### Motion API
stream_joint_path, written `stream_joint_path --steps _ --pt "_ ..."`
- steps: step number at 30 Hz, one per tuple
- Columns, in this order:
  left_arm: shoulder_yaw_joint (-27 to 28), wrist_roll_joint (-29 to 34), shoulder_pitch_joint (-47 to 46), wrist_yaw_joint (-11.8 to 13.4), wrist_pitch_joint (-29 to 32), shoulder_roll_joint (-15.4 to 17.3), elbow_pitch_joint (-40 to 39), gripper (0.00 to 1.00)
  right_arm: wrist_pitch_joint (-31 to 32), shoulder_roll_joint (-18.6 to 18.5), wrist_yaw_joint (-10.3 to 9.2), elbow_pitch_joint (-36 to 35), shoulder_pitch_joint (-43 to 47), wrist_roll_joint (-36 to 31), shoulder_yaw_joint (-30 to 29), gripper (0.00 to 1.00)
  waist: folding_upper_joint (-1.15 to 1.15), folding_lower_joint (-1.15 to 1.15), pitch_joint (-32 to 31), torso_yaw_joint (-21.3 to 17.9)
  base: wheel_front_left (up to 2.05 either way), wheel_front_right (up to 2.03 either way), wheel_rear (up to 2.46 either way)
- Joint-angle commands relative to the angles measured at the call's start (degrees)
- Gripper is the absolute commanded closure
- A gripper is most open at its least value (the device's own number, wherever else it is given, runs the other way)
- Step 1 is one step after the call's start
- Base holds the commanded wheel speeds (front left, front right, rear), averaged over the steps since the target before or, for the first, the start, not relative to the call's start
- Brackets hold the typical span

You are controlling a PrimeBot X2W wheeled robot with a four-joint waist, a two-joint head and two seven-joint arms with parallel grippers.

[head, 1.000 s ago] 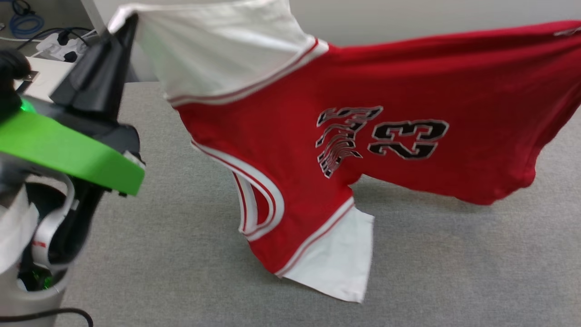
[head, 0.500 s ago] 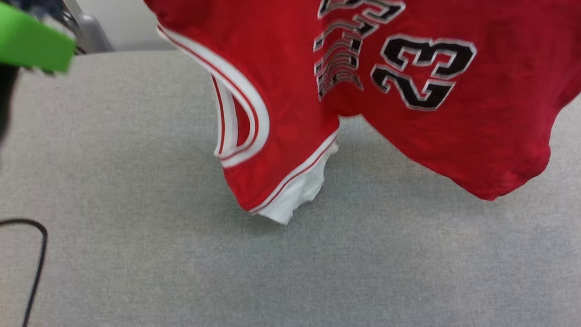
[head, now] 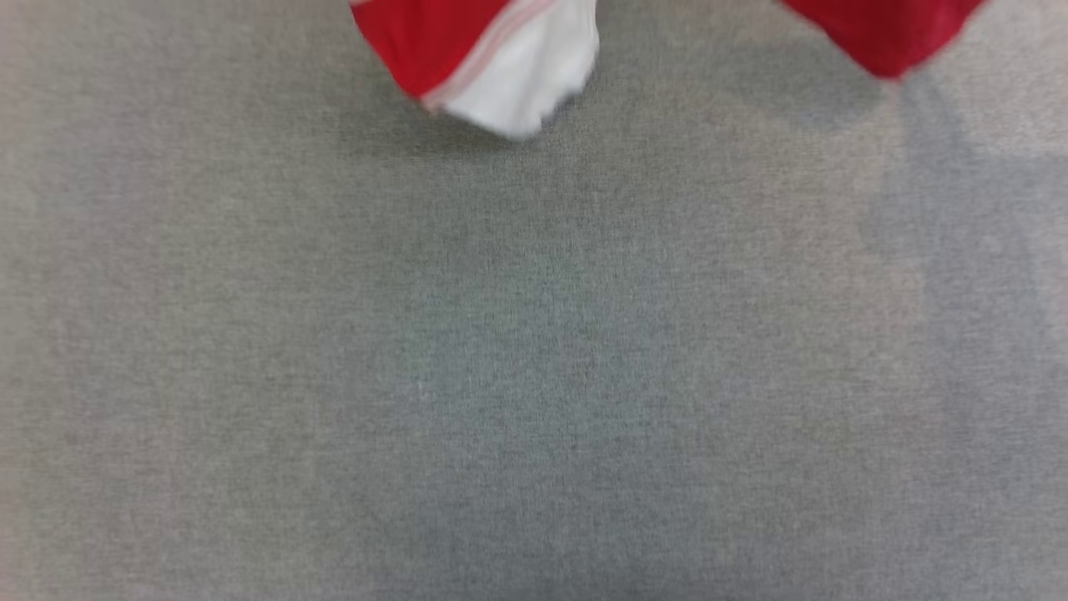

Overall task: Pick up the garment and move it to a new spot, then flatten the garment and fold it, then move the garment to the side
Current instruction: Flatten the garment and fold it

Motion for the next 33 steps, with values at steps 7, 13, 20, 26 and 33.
stream_joint_path --steps 7,13,20,26,33 --pt "-4.4 4.5 -21.2 -1.3 -6.4 -2.2 17.5 1.00 -7.0 1.9 -0.10 13.5 -15.8 -6.4 5.8 1.00 0.00 -0.01 13.2 -1.6 0.00 0.00 0.00" --pt "-8.2 6.5 -31.0 -1.6 -14.9 -4.5 29.7 1.00 -14.5 4.7 -0.10 23.6 -25.1 -9.7 8.6 1.00 0.00 -0.01 16.0 -1.3 0.00 0.00 0.00" --pt "-11.7 4.7 -28.4 -1.6 -27.5 -7.2 39.4 1.00 -23.5 9.2 -0.10 32.1 -27.5 -11.2 9.7 1.00 0.00 -0.01 16.8 -0.1 0.00 0.00 0.00" --pt "-15.4 0.5 -18.2 -1.6 -33.0 -9.5 41.9 1.00 -30.2 11.8 -0.10 33.9 -20.5 -10.7 13.7 1.00 0.00 -0.01 14.9 0.7 0.00 0.00 0.00" --pt "-15.7 -2.6 -2.8 -1.3 -34.8 -13.2 40.8 1.00 -33.0 11.7 -0.10 34.8 -10.9 -6.7 18.4 1.00 0.00 -0.01 10.9 1.9 0.00 0.00 0.00"
